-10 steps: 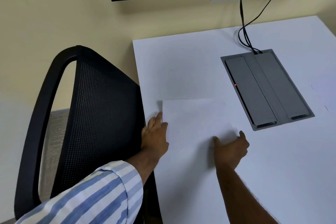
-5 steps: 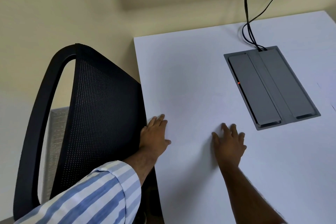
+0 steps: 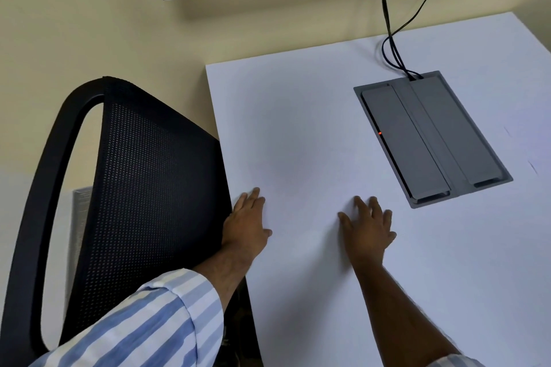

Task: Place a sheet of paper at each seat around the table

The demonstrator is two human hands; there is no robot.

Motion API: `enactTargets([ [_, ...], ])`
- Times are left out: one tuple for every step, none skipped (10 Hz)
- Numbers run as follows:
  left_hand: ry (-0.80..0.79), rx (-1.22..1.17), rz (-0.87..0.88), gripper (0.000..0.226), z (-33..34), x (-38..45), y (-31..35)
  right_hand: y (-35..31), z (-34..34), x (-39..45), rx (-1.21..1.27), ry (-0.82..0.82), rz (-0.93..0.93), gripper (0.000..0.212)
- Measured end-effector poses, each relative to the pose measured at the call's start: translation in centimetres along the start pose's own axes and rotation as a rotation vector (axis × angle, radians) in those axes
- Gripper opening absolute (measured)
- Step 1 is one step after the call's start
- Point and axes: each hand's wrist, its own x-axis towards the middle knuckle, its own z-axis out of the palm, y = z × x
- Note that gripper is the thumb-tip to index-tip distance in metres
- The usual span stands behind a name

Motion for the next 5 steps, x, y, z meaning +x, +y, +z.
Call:
enactTargets([
  [-0.007, -0.017, -0.003, 0.09, 0.0, -0.1, 0.0, 0.2, 0.0, 0.1, 0.032, 0.003, 0.008, 0.056],
  [-0.027, -0.051, -0.001, 0.09, -0.1, -0.2, 0.0, 0.1, 0.0, -0.2, 0.061, 0.027, 0.005, 0.056],
  [-0.028, -0.127, 0.001, 0.09, -0.4, -0.3, 0.0, 0.2, -0.1, -0.2, 0.129, 0.055, -0.007, 0.056],
  [0.073, -0.229, 0.001, 0.084, -0.3, -1.1, 0.1, 1.1, -0.2, -0.5, 0.379, 0.106, 0.005, 0.056],
  [0.173, -0.262, 0.003, 0.08, -0.3, -2.1, 0.6, 1.6, -0.5, -0.9, 0.521, 0.15, 0.034, 0.053],
])
